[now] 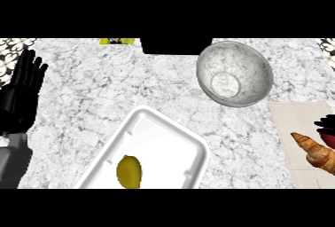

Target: Pick the tomato from the placemat and place it in the bowl

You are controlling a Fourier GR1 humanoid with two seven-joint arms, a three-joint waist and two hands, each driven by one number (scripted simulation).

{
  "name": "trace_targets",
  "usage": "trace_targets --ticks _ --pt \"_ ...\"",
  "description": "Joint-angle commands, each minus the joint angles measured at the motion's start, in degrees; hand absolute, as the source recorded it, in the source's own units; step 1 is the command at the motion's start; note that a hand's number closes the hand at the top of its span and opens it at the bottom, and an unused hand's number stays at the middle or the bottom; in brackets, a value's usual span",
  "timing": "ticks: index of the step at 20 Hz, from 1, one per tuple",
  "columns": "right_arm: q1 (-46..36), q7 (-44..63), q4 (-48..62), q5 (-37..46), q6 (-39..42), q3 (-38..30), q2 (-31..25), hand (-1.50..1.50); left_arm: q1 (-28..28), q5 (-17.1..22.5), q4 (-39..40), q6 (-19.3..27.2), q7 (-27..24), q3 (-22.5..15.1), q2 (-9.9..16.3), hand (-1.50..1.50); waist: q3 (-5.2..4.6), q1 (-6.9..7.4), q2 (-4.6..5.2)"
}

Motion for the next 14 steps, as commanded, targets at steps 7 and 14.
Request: trace_targets --ticks 7,14 --pt "-5.6 -10.5 12.5 4.3 -4.3 0.8 5.5 -1.50 0.9 0.2 -0.4 -2.2 0.2 2.1 0.2 0.00 0.00 -0.14 0.03" --pt "-10.6 -8.7 18.4 8.0 -5.3 1.3 7.8 -1.50 -2.3 -0.7 3.0 -2.9 0.3 3.4 0.0 0.00 -0.02 -0.42 0.07"
